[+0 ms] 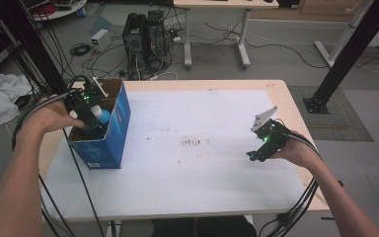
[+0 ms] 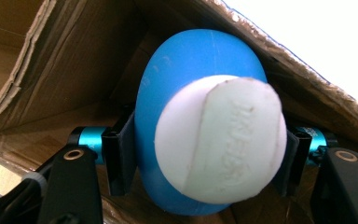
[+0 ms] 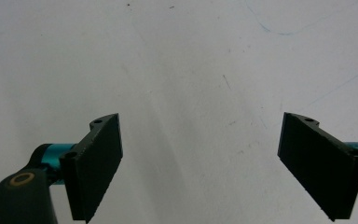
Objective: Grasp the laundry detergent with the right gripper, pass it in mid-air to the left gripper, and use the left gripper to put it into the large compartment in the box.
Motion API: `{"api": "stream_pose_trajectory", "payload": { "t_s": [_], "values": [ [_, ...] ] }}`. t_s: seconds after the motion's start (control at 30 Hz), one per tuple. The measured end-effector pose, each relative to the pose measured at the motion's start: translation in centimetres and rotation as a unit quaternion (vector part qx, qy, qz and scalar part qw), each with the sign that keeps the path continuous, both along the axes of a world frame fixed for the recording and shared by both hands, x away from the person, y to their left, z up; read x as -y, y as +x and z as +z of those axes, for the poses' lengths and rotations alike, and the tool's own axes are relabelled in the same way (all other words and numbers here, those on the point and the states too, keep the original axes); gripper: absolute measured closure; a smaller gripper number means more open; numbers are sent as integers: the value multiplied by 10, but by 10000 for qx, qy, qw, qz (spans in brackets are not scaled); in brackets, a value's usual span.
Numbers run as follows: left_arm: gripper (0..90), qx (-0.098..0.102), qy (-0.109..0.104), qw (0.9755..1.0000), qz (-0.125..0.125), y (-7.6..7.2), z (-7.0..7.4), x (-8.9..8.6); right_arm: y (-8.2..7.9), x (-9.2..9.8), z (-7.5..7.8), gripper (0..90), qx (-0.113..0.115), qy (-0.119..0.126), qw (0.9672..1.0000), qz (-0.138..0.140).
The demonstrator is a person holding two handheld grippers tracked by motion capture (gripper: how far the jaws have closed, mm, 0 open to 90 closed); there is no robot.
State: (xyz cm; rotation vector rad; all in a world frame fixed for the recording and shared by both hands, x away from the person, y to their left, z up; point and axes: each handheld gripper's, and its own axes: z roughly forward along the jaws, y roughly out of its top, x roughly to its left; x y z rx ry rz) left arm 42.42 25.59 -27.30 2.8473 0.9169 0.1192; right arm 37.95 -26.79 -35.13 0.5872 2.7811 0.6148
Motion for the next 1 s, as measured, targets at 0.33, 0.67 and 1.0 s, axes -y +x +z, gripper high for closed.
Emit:
{"api": "stream_pose_trajectory", "payload": {
  "t_s": [0.33, 0.67, 1.0],
  "values": [
    [320, -60, -52, 9998, 160, 0, -1, 2, -1, 0, -1, 131, -28, -9, 10000, -33],
    [275, -85, -73, 9998, 143, 0, 3, 0, -2, 1, -2, 131, -53, -21, 10000, -25],
    [254, -73, -59, 9999, 125, -3, 8, 1, -2, 1, -3, 131, -40, -15, 10000, -48]
  ]
}}
